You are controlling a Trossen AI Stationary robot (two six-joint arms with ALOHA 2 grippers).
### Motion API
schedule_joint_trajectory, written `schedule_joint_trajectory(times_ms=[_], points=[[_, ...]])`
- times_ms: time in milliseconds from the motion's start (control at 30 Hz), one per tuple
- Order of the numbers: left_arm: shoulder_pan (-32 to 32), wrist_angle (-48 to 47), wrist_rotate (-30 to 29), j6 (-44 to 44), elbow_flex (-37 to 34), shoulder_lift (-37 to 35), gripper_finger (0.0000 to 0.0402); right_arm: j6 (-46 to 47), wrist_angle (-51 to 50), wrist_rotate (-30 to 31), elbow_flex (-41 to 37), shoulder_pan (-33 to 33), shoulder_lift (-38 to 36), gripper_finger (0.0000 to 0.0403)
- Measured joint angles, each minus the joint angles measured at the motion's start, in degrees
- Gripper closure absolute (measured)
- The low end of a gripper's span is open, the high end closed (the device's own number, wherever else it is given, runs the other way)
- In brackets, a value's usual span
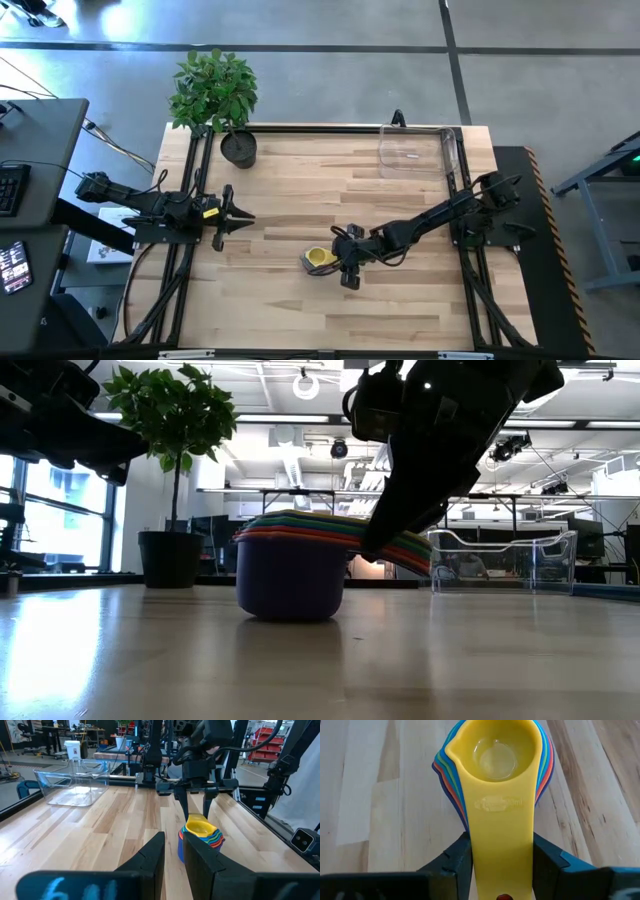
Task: Nest measuring cups in basket
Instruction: Put the nested measuring cups into the transparent bin
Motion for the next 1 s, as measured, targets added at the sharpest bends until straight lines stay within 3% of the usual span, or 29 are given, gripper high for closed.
schedule_joint_trajectory(times_ms=[833,1000], points=[[0.0,0.0,0.0,0.0,0.0,0.0,0.0342,-0.1,-1.0,-0.3,0.2,0.0,0.0,0.0274],[0.0,0.0,0.0,0.0,0.0,0.0,0.0342,-0.8,-4.9,1.0,2.4,0.2,0.1,0.0274]])
